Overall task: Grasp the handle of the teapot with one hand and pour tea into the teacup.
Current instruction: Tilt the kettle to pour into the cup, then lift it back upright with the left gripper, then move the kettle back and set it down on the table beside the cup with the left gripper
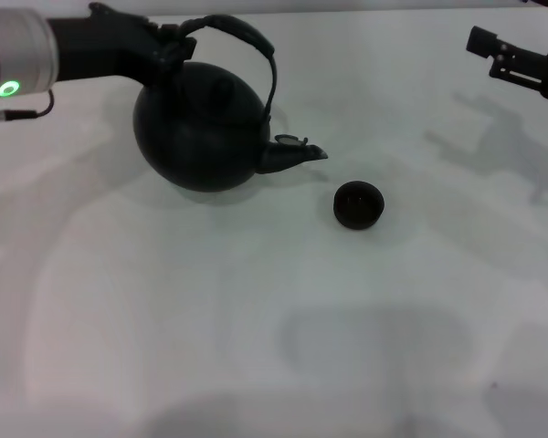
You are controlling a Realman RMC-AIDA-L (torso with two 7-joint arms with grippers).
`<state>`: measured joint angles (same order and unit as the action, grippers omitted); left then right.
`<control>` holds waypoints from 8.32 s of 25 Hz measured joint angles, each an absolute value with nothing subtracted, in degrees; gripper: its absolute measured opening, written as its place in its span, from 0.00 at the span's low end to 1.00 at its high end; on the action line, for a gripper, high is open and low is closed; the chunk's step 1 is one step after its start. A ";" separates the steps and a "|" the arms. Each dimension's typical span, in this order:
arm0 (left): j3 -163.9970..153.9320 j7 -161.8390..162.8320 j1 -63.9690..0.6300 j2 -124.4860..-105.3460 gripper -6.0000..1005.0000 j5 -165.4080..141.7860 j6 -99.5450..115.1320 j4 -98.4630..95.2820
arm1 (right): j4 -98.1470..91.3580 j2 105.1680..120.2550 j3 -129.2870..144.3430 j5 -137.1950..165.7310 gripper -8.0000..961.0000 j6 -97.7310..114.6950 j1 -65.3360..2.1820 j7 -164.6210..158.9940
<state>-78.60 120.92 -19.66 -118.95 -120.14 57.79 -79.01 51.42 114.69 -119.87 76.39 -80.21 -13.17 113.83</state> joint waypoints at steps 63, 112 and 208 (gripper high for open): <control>-98.23 134.72 -31.46 -119.10 0.16 -149.31 59.95 -88.85 | 49.40 114.70 -123.39 75.06 0.86 -79.37 -13.41 115.13; -100.98 136.05 -34.28 -119.09 0.15 -153.46 59.86 -88.15 | 48.44 114.69 -123.39 74.88 0.86 -79.09 -13.54 115.80; -54.14 61.03 -8.55 -118.96 0.12 -89.37 72.48 -47.68 | 45.33 114.53 -121.82 79.30 0.86 -76.65 -13.88 111.83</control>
